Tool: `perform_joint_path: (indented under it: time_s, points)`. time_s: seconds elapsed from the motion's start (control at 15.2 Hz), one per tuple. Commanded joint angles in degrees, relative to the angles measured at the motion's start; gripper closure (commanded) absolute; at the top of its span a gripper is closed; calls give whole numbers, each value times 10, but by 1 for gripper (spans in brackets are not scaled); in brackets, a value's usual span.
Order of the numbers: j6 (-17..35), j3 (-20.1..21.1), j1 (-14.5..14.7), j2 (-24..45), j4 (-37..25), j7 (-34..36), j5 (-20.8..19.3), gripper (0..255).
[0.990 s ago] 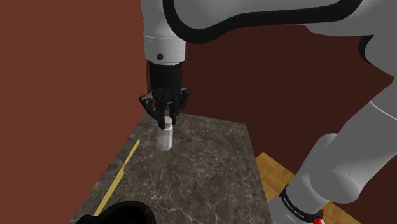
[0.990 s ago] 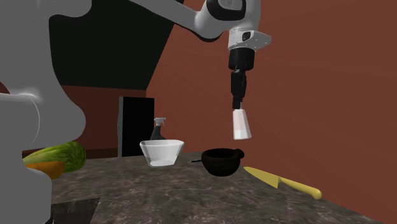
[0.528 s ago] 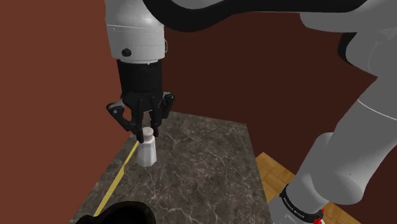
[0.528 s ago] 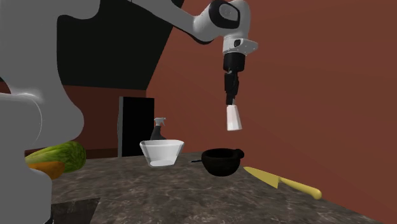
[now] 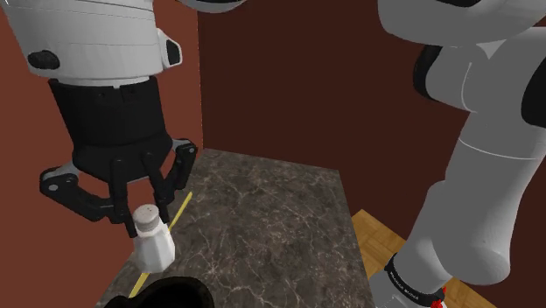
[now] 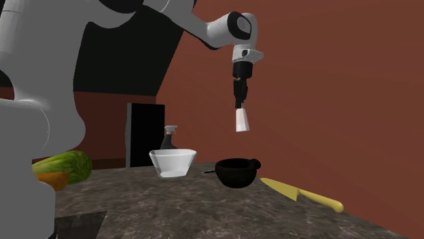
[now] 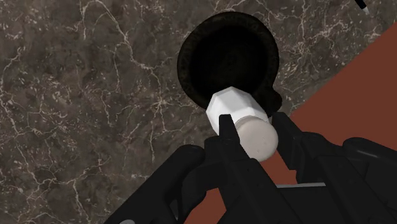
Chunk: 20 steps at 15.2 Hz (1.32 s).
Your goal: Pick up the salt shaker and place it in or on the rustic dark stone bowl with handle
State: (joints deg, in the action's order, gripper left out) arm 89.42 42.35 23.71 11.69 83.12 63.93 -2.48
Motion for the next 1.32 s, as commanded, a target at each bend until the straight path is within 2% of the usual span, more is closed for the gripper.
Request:
perform_joint_path:
  time_s: [0.0,1.25]
  points:
    - [-20,8,31,35,-49,35,-24,255]
    - [133,2,10,16,120,21,-12,255]
